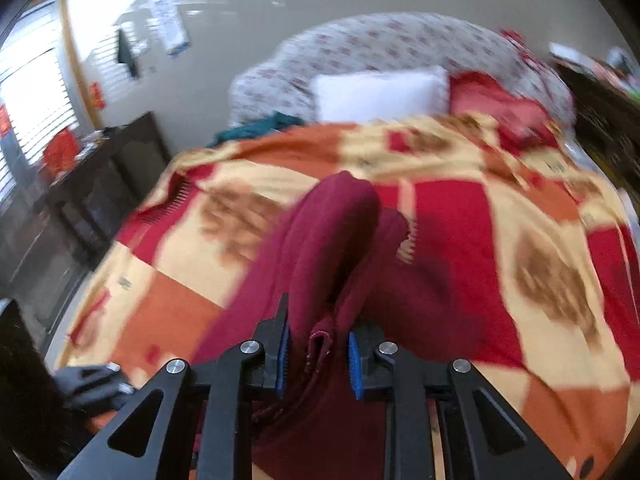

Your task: Fold small clothes

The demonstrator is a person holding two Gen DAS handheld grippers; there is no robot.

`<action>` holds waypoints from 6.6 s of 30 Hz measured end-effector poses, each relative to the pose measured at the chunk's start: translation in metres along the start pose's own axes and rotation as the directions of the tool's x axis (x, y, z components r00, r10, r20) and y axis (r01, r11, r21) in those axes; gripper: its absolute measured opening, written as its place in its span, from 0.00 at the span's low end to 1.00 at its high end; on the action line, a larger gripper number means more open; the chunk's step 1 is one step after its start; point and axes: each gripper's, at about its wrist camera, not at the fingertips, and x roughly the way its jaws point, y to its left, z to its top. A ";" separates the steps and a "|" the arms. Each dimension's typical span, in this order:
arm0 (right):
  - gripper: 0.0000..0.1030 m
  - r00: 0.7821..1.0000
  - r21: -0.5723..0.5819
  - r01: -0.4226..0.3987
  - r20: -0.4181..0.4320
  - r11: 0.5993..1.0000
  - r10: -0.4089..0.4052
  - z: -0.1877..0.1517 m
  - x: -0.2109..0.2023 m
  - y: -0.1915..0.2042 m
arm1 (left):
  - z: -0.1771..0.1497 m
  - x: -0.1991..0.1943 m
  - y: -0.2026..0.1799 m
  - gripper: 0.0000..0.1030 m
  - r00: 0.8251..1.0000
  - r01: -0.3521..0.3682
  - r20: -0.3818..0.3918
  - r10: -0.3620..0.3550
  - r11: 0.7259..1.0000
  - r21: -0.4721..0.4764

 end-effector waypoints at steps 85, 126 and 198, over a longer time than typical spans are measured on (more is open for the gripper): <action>0.47 0.940 0.230 -0.340 0.045 0.912 0.339 -0.071 -0.011 0.006 | -0.018 -0.022 0.070 0.53 0.992 -0.105 -0.097 0.077 0.938 -0.331; 0.70 1.000 -0.143 -0.007 0.011 0.990 0.008 -0.150 -0.068 0.140 | -0.108 -0.109 0.025 0.75 0.835 -0.547 -0.070 0.545 0.812 -0.205; 0.92 0.988 0.027 0.150 0.026 0.988 -0.150 -0.162 -0.053 0.150 | -0.115 -0.122 0.018 0.80 0.805 -0.584 -0.036 0.592 0.780 -0.225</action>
